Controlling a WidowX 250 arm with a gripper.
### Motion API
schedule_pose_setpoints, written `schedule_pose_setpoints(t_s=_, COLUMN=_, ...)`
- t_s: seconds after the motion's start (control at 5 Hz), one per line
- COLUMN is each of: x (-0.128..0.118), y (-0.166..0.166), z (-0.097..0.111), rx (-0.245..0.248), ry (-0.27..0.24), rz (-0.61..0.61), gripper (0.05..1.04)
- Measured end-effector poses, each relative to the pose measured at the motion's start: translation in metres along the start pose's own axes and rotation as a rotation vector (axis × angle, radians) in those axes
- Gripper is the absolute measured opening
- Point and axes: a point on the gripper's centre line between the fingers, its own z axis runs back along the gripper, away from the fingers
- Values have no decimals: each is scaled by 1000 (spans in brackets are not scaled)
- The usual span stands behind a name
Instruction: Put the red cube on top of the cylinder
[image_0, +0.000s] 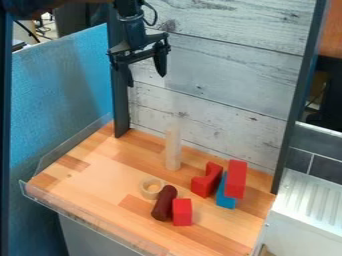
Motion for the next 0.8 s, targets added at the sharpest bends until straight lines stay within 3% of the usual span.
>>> schedule_pose_setpoints(t_s=0.2, x=-5, y=5, z=-18, rx=21, ry=41, rz=6, gripper=1001)
schedule_pose_setpoints(t_s=0.4, x=-38, y=13, z=-46, rx=57, ry=94, rz=-36, gripper=1001)
schedule_pose_setpoints(t_s=0.8, x=-106, y=7, z=-53, rx=83, ry=31, rz=-270, gripper=1001)
